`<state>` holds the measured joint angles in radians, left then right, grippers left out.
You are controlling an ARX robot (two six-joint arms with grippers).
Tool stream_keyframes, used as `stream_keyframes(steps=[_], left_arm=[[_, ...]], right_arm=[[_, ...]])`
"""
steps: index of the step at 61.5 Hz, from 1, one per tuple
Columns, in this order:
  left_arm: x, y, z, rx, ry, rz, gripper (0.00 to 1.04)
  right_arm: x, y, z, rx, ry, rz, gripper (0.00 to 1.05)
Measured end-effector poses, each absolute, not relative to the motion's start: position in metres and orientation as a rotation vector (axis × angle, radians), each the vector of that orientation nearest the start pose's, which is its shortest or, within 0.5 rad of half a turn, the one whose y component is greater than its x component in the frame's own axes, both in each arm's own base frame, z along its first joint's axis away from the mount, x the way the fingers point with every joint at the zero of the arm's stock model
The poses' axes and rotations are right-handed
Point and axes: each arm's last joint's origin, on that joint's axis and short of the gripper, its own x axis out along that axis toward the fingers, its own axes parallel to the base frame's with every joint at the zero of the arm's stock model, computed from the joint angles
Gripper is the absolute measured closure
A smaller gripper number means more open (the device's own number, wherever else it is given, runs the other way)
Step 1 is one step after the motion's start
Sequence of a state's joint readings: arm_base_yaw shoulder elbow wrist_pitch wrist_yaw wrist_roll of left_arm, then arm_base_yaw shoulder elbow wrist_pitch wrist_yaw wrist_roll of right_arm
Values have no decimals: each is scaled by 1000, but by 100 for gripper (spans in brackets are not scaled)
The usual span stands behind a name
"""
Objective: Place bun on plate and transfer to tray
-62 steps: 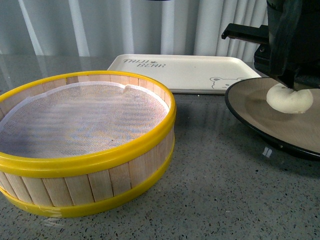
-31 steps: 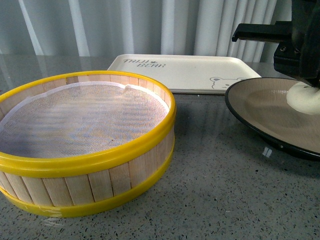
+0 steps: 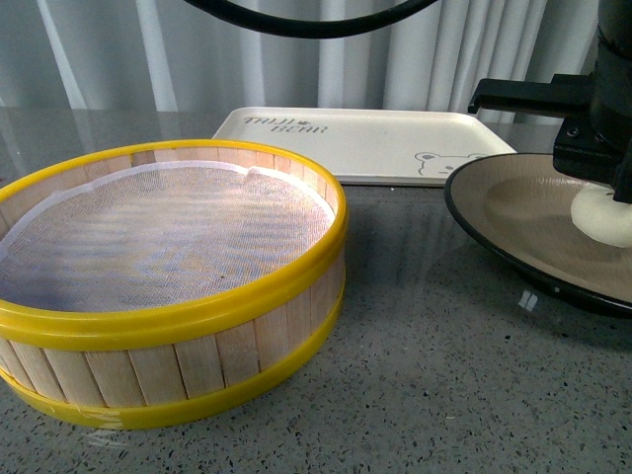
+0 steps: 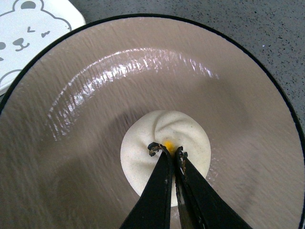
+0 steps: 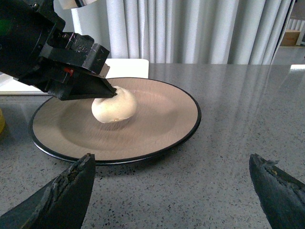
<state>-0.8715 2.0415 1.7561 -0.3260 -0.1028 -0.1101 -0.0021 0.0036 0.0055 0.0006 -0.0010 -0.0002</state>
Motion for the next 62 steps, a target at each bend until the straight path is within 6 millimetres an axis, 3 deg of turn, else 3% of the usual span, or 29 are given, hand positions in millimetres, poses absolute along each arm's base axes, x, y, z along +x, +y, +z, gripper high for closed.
stream_keyframes(steps=[13,40,44,51,56,62], left_arm=[[305,-362,265,209,595,-692,101],[308,-359,268,197,593,-698,37],[310,-353,279,179,566,-692,22],[311,-339,303,141,497,-670,6],[309,-322,323,114,430,-639,7],[298,-277,352,77,325,-551,7]], right_arm=[[98,0,165,0,-2,-1,9],[98,0,165,0,-2,-1,9],[98,0,165,0,-2,-1,9],[98,0,165,0,-2,-1,9],[98,0,165,0,-2,-1,9],[98,0,165,0,-2,-1,9]])
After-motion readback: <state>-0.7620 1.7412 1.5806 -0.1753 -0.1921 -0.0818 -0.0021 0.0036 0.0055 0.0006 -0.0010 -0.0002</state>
